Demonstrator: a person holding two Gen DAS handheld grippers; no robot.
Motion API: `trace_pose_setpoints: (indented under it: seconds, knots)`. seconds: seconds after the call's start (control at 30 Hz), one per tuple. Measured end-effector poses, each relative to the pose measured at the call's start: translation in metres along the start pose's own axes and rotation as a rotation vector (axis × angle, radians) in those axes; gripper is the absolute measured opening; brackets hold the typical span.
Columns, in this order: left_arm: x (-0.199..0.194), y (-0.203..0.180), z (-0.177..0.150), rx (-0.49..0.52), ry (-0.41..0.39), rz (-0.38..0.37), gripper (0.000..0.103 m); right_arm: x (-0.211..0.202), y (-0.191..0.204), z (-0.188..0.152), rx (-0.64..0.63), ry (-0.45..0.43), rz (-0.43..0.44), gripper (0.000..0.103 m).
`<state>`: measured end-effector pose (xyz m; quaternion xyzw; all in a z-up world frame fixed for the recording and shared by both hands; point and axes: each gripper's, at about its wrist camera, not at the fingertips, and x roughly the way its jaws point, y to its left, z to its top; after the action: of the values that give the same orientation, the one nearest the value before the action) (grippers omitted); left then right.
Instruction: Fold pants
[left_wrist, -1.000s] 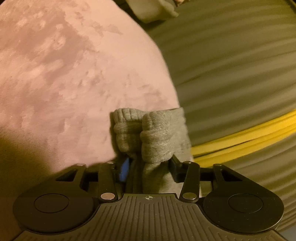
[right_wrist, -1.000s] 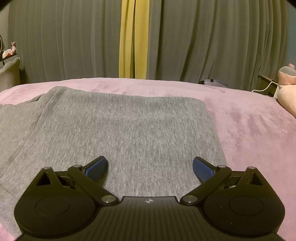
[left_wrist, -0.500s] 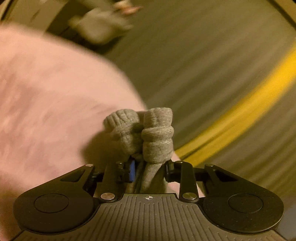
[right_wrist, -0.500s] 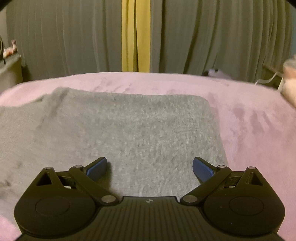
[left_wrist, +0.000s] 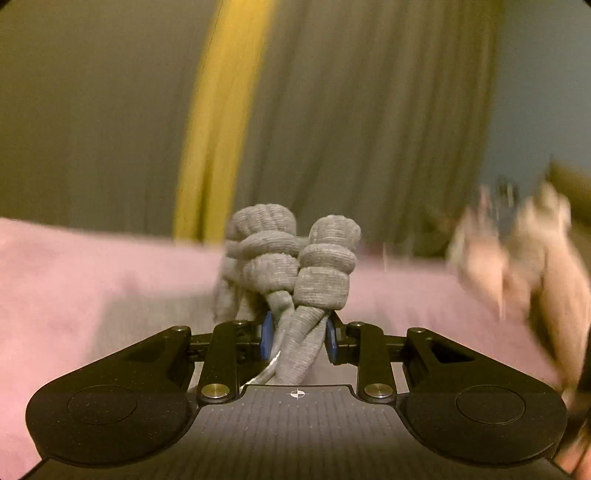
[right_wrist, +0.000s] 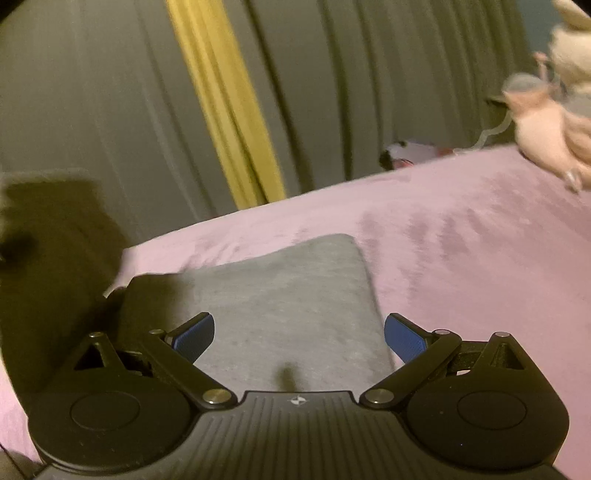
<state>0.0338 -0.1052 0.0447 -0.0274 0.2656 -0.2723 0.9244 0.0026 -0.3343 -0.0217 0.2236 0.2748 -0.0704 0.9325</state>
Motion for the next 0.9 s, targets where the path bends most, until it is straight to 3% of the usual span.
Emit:
trace_pose_setpoints:
  seconds: [0.07,0.13,0.23,0.27,0.37,0.47,0.53,0.6,0.7,0.73,0.77,0.8,0.9]
  knots:
    - [0.029,-0.021,-0.022,0.071,0.152,-0.010,0.043,-0.002,-0.012,0.001,0.073,0.001,0.029,0.099]
    - [0.045,-0.034,-0.042,0.162,0.274,0.035,0.052,-0.001,-0.016,0.001,0.102,0.008,0.055,0.099]
    - [0.030,-0.034,-0.048,0.244,0.308,0.052,0.082,0.007,-0.016,-0.002,0.124,0.059,0.112,0.099]
    - [0.018,-0.026,-0.045,0.236,0.286,0.045,0.086,0.011,-0.015,-0.003,0.130,0.081,0.143,0.099]
    - [-0.016,0.010,-0.034,0.123,0.222,0.073,0.095,0.020,-0.011,-0.006,0.160,0.144,0.242,0.099]
    - [-0.049,0.067,-0.030,-0.100,0.144,0.179,0.096,0.036,-0.010,-0.013,0.224,0.255,0.320,0.099]
    - [-0.061,0.108,-0.036,-0.264,0.147,0.274,0.096,0.050,-0.010,-0.017,0.255,0.332,0.324,0.099]
    - [-0.064,0.142,-0.050,-0.418,0.181,0.362,0.096,0.056,-0.008,-0.016,0.258,0.343,0.323,0.099]
    - [-0.066,0.170,-0.072,-0.576,0.169,0.352,0.095,0.068,-0.003,-0.011,0.355,0.381,0.391,0.094]
    - [-0.064,0.172,-0.074,-0.601,0.165,0.336,0.095,0.073,-0.001,-0.011,0.376,0.391,0.395,0.087]
    - [-0.060,0.172,-0.074,-0.613,0.162,0.323,0.095,0.078,0.001,-0.011,0.382,0.399,0.397,0.065]
    - [-0.062,0.170,-0.074,-0.603,0.143,0.306,0.095,0.085,0.003,-0.012,0.384,0.422,0.385,0.052]
    - [-0.065,0.161,-0.073,-0.526,0.101,0.281,0.095,0.097,0.001,-0.015,0.424,0.451,0.384,0.056]
